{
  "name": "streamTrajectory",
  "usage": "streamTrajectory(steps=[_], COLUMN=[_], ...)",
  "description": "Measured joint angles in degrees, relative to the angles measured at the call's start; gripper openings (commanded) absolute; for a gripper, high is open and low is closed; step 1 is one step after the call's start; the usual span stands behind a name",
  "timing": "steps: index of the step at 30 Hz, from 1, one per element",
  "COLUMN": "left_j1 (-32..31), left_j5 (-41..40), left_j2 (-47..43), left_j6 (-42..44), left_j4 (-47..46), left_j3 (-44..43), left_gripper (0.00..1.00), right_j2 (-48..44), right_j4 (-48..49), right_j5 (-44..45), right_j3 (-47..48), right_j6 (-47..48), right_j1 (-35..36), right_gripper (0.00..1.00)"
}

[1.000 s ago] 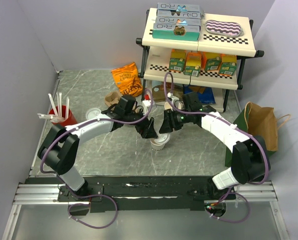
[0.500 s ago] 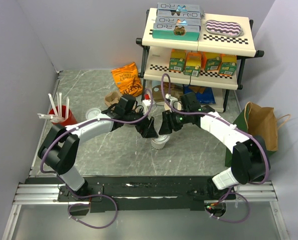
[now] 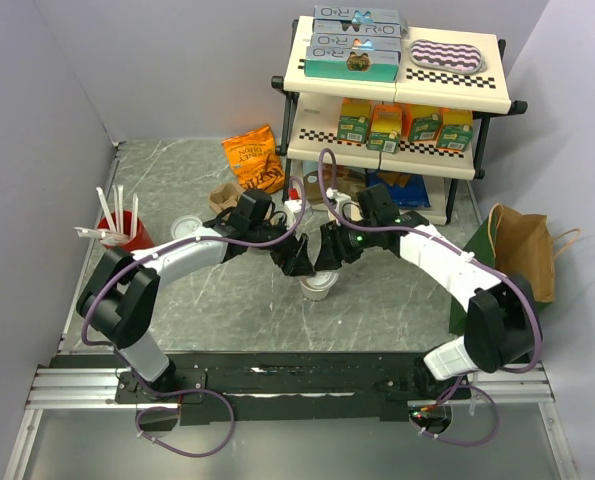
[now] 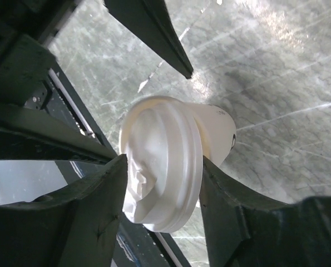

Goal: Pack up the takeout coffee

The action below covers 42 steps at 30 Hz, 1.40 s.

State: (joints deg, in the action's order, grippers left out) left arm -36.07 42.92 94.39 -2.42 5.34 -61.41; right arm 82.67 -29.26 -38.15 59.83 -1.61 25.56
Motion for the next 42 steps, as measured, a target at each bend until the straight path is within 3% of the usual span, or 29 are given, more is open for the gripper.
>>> streamTrajectory(steps=[14,42], left_j1=[0.0,0.0], left_j5=[0.7,0.8], left_j2=[1.4,2.0], left_j6=[0.0,-0.2], left_j4=[0.0,0.0], left_j3=[0.0,0.0], left_gripper=[0.84,0.84], right_j2=[-1.8,-4.5], right_j4=[-1.3,-2.8], right_j5=[2.1,8.9], right_j3=[1.0,1.4], right_j6=[2.5,3.7], right_j1=[0.9,0.9], right_gripper=[0.66,0.59])
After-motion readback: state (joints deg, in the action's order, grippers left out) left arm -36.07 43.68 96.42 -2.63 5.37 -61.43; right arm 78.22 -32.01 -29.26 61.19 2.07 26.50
